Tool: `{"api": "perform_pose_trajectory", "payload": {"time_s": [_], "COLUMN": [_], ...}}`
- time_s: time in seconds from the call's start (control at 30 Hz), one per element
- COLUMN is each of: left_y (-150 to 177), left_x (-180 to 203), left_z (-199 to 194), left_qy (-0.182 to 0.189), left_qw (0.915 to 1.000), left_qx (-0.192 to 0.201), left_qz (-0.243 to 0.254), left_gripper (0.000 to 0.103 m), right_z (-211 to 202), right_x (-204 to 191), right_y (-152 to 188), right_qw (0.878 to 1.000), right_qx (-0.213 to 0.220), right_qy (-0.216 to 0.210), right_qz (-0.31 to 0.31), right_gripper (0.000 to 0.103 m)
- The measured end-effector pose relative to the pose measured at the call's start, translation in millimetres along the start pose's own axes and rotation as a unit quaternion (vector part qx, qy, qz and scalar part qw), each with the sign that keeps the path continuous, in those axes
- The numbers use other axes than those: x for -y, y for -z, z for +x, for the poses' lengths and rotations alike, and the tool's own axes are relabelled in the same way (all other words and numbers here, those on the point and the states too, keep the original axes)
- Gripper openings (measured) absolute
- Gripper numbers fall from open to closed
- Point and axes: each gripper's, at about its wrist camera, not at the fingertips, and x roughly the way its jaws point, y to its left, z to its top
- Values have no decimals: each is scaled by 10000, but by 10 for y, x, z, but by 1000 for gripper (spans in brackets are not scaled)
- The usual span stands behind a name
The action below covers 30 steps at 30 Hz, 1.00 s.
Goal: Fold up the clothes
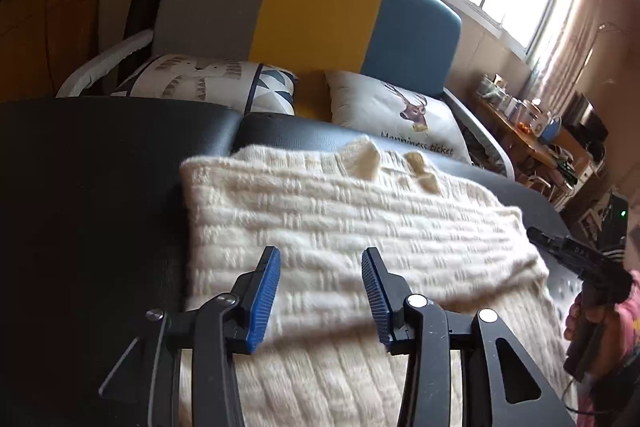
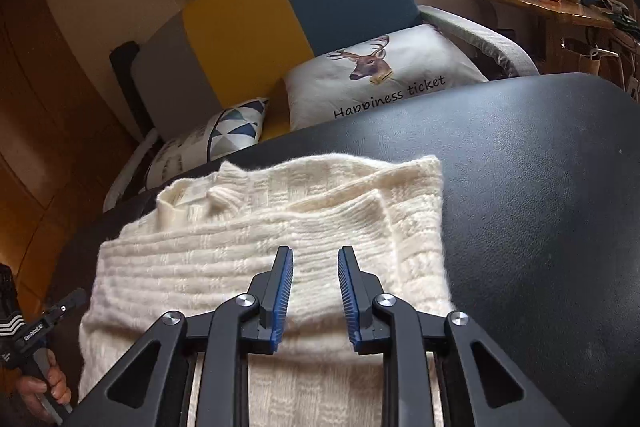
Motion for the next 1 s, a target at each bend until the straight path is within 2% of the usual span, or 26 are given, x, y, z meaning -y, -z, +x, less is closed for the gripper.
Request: {"api": "perform_pose_trajectory", "payload": {"time_s": [0.07, 0.1, 0.17, 0.23, 0.37, 0.43, 0.6, 0.73, 0.9, 1.0], "left_y": [59, 67, 69, 33, 112, 253, 788, 1216, 1602, 1766], "left_x": [-101, -124, -142, -148, -220, -310, -528, -655, -712, -655], "left_z": [207, 244, 254, 212, -128, -337, -903, -1257, -1449, -1484], "left_qy": [-201, -225, -214, -188, -9, 77, 190, 260, 479, 555], "left_qw": [9988, 9986, 9990, 9985, 9979, 9971, 9944, 9942, 9920, 9912], "left_qx": [-417, -452, -368, -453, -338, -274, -225, -348, -620, -789], "left_qz": [-138, -152, -119, -230, -553, -701, -1015, -983, -986, -904], "left_gripper": [45, 45, 45, 45, 47, 49, 52, 52, 52, 52], "right_z": [83, 125, 148, 18, -241, -380, -839, -1227, -1564, -1702], "right_x": [39, 58, 91, 109, 145, 174, 383, 680, 973, 1056], "right_y": [66, 99, 162, 219, 333, 435, 961, 1280, 1615, 1761], "right_qw": [9999, 9999, 9997, 9995, 9985, 9977, 9971, 9951, 9915, 9883], "right_qx": [-85, -127, -193, -211, -249, -295, -462, -499, -736, -918], "right_qy": [65, 98, 124, 47, -106, -186, -150, -187, -294, -595], "right_qz": [34, 51, 110, 232, 475, 583, 593, 831, 1033, 1065], "right_gripper": [26, 26, 26, 26, 26, 26, 26, 26, 30, 30]}}
